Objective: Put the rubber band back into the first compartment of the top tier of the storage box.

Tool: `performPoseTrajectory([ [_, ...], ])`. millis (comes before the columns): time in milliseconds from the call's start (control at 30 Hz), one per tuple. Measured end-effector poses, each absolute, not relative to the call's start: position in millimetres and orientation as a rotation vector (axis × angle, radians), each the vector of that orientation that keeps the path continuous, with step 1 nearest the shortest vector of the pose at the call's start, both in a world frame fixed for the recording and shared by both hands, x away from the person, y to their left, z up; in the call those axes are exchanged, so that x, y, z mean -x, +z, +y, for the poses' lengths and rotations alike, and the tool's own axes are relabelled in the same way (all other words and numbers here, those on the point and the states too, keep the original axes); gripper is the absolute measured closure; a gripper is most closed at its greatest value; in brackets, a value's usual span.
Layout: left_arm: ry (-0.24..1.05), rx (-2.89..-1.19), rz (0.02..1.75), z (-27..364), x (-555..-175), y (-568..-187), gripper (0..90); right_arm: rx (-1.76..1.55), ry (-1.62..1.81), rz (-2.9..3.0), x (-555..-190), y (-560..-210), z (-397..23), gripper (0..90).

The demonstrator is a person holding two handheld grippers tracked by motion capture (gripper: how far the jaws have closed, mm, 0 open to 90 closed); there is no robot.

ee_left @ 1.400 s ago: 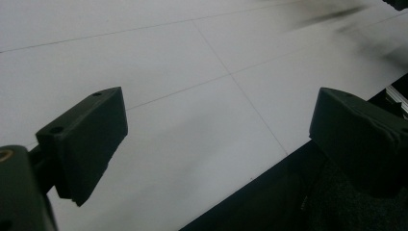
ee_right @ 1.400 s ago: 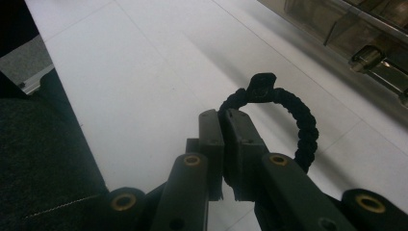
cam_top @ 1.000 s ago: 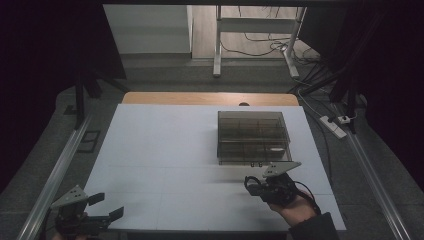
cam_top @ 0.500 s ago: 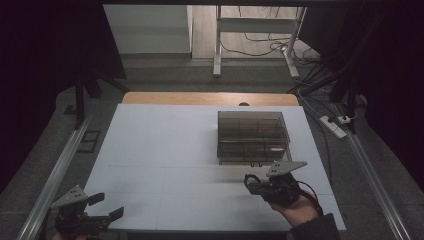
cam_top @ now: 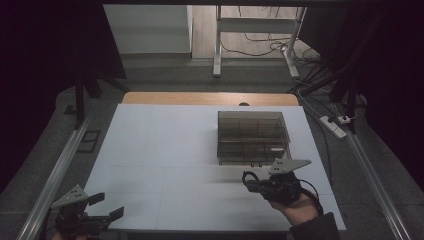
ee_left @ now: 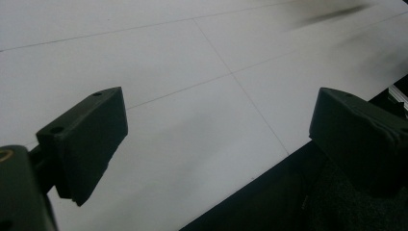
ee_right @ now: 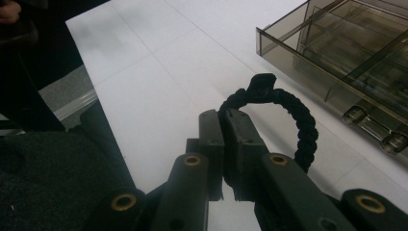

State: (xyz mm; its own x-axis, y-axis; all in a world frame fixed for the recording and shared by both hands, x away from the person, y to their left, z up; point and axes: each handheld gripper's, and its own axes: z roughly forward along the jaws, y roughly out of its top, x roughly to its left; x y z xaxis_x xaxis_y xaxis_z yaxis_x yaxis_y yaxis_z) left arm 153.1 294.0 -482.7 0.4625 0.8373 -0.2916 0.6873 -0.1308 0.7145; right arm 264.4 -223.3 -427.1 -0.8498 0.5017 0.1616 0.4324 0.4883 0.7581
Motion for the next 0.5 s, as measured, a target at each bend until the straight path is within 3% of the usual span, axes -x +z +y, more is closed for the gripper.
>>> performPoseTrajectory([
  [500,0.225,-1.874,1.283,293.9,-153.1,-482.7,6.1,-0.844,1.376,2.602,-273.2,-419.5,-223.8,85.2],
])
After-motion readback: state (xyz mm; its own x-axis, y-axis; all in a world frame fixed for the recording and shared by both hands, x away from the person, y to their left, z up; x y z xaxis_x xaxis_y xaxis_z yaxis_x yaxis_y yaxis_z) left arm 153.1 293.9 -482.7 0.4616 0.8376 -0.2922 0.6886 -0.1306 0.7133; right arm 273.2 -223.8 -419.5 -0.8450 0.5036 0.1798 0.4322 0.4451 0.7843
